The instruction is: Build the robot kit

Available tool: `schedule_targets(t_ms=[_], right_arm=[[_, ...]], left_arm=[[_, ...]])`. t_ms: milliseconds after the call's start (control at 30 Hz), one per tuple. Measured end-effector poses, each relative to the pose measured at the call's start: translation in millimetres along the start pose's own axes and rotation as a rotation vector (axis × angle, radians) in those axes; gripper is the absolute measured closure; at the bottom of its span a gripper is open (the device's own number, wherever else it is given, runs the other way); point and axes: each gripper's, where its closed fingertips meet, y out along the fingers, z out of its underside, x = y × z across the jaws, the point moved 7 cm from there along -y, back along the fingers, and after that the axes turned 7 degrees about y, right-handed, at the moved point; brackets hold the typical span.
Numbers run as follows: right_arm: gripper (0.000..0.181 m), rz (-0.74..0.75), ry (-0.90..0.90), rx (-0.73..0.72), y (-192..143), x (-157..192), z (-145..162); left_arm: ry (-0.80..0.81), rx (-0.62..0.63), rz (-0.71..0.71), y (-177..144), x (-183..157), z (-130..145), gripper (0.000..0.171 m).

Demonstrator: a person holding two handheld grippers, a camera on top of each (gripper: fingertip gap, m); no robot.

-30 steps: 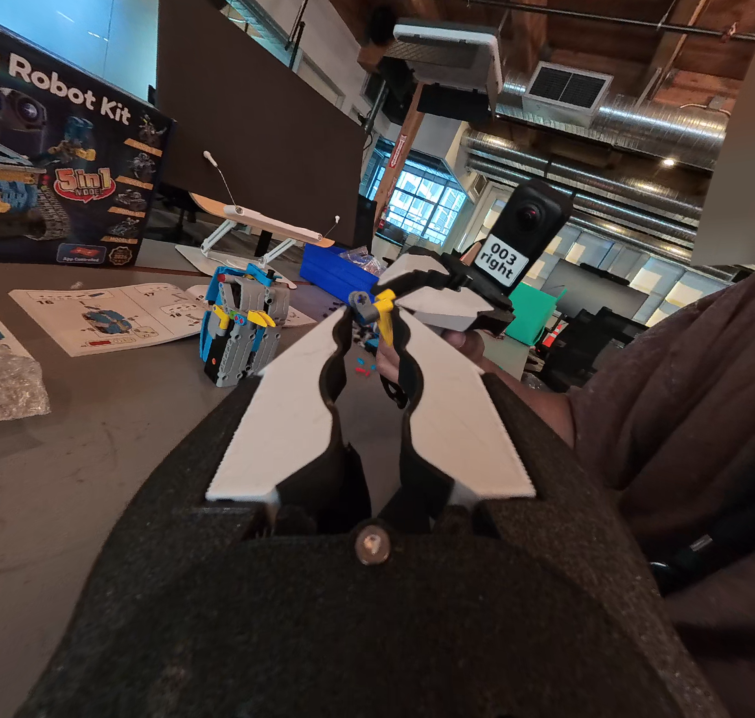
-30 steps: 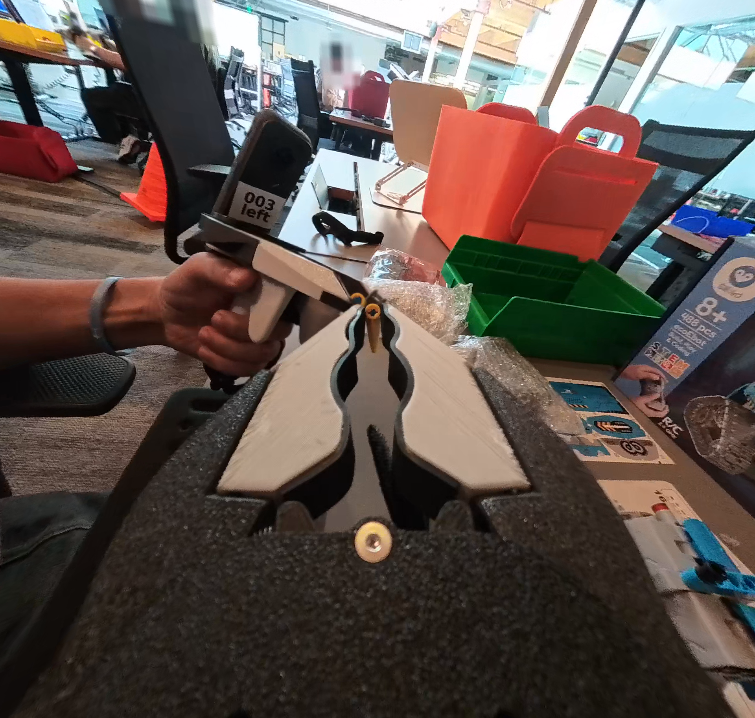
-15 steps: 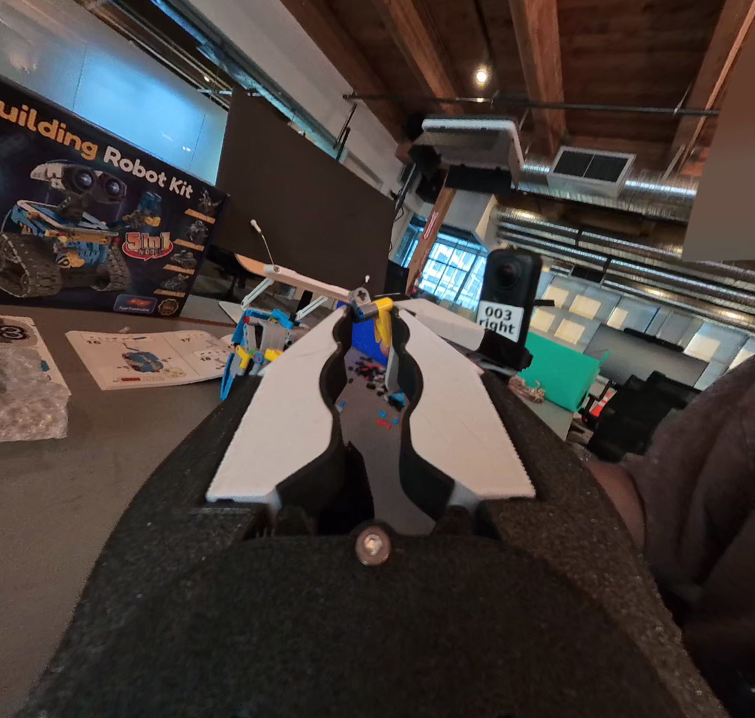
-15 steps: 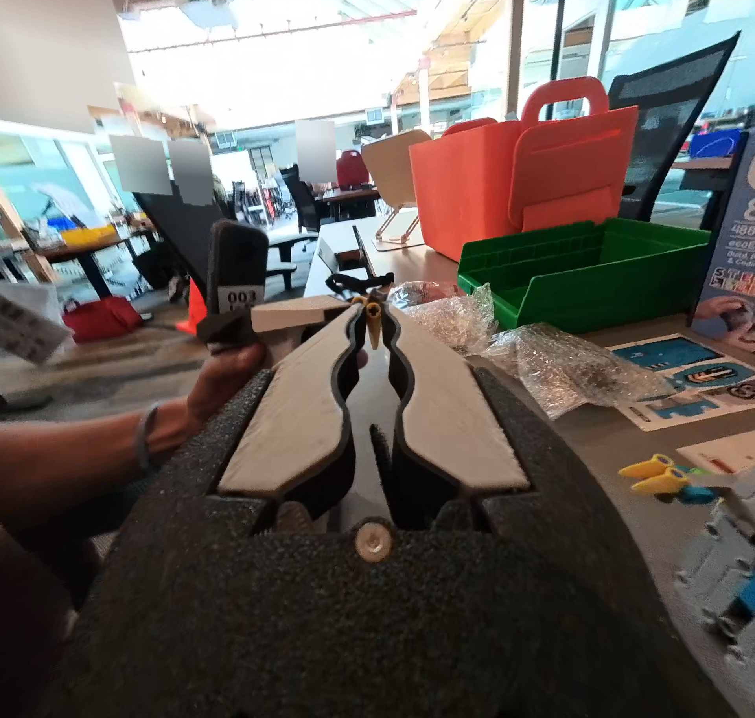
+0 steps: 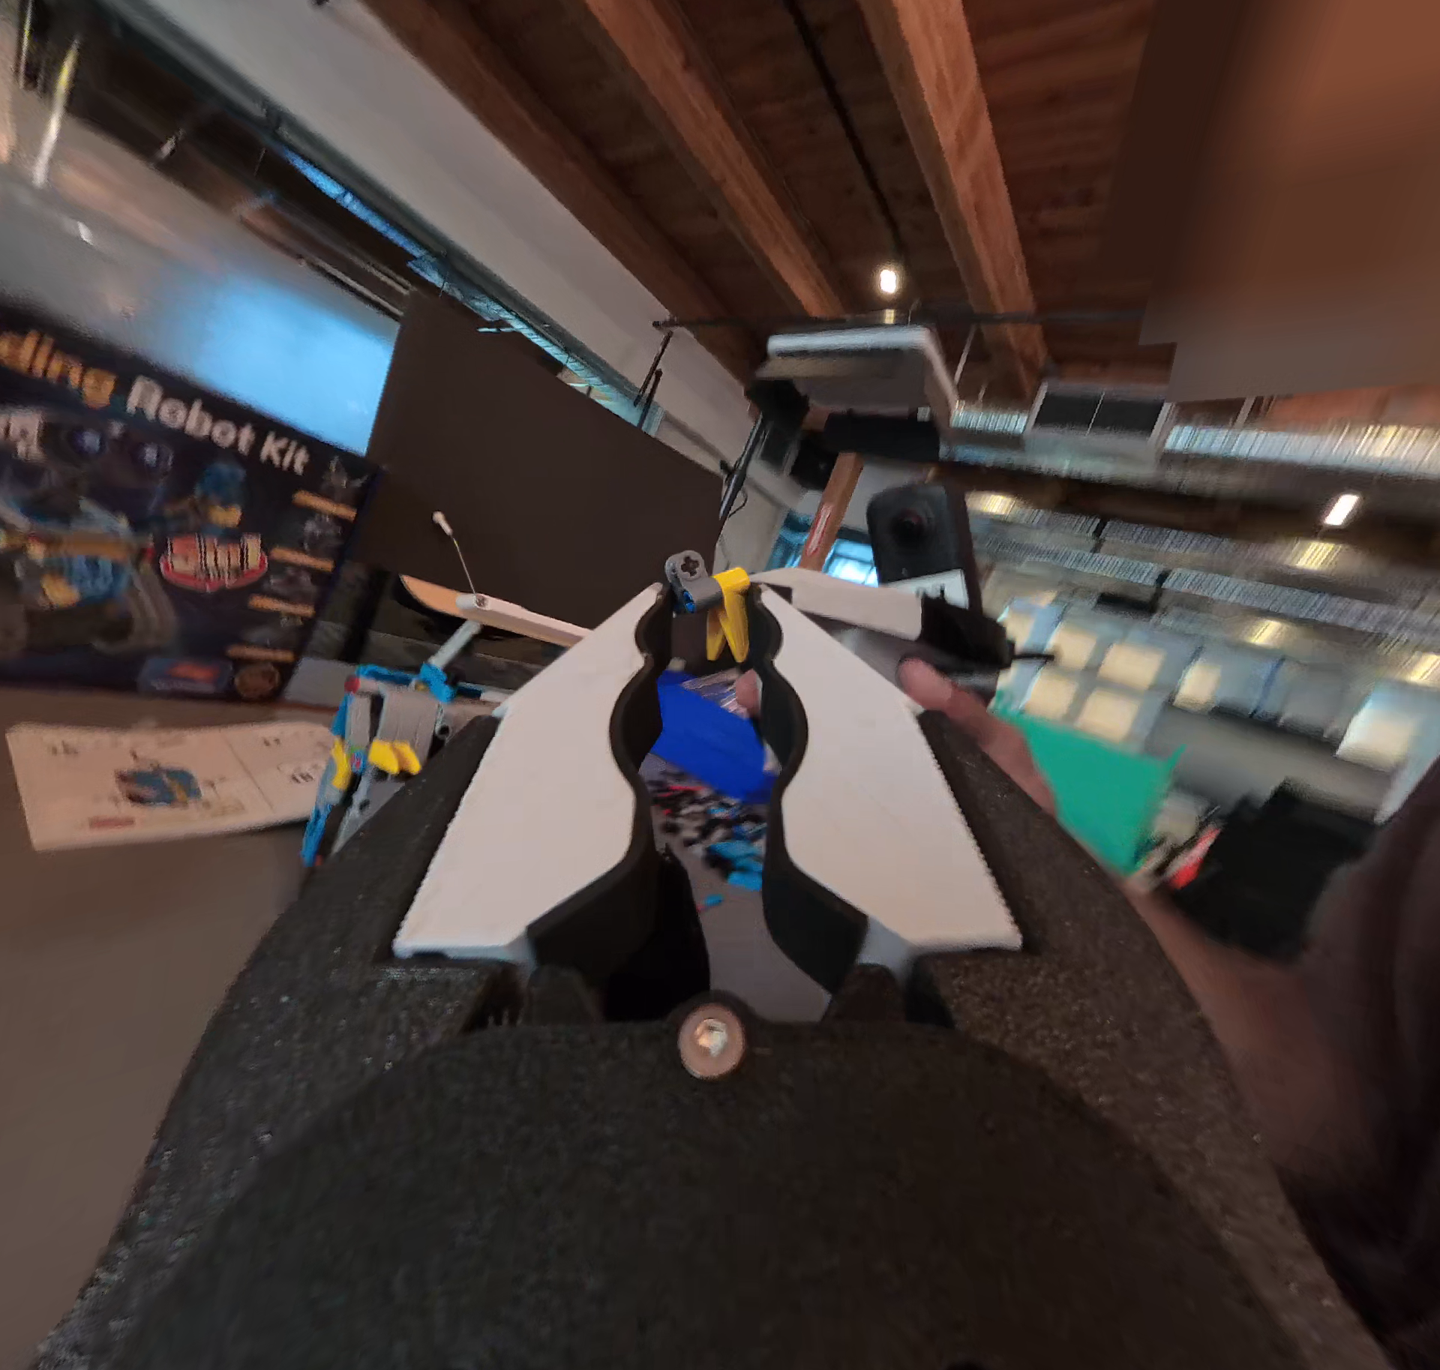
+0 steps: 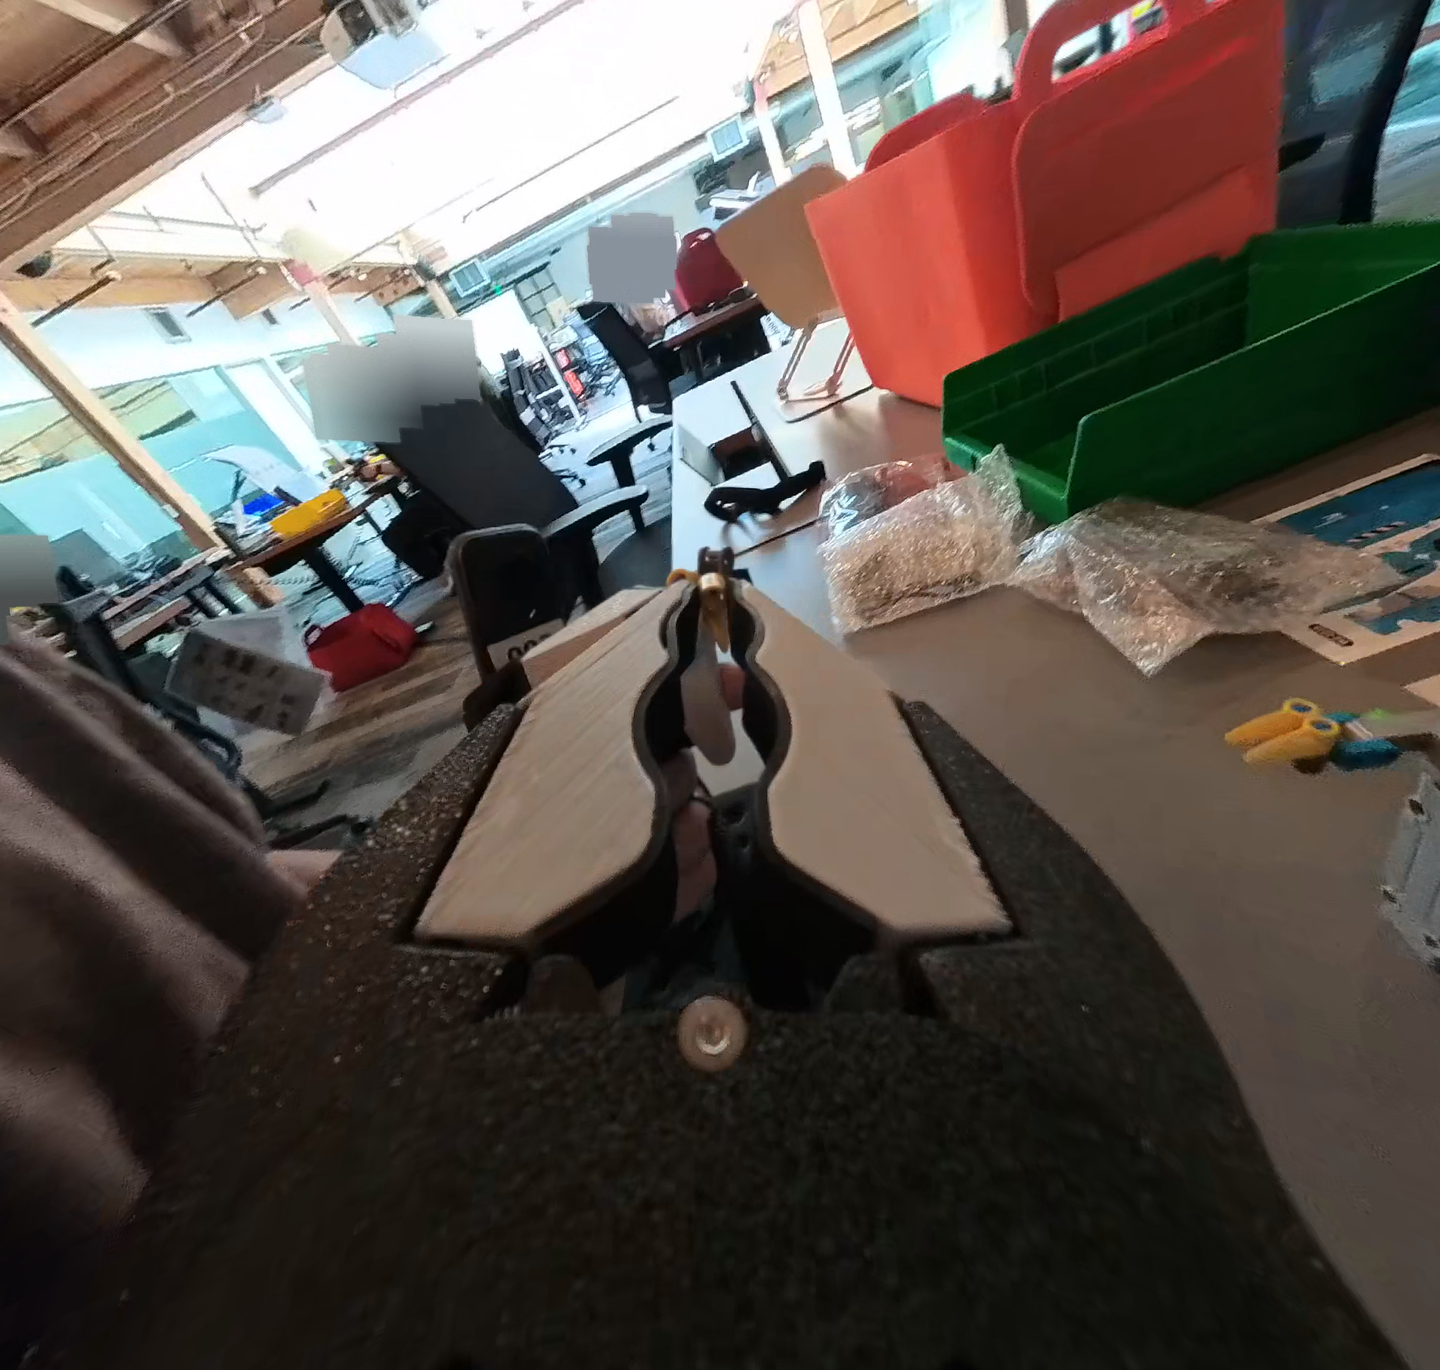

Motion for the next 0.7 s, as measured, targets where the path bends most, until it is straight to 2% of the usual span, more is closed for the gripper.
schedule_targets(t_ms=[167,367,467,600,700], right_arm=[[0.175,-0.097,0.163,0.008,-32.1,6.0,-5.1],[0.175,-0.101,0.221,-0.075,-53.0,8.1,-6.6],[0.174,-0.078,0.209,-0.085,-57.5,6.9,-4.3],[0.173,-0.055,0.167,-0.078,-59.3,10.3,-6.7],[0.173,0.019,0.143,-0.033,-57.9,13.3,-10.6]], left_arm=[[0.335,0.078,0.029,16.0,-29.4,3.9,0.153],[0.496,0.100,0.012,33.1,-46.2,9.2,0.153],[0.534,0.136,-0.010,35.2,-49.9,10.8,0.153],[0.414,0.127,-0.006,36.4,-52.6,8.8,0.153],[0.326,0.122,-0.021,36.0,-51.3,8.7,0.153]])
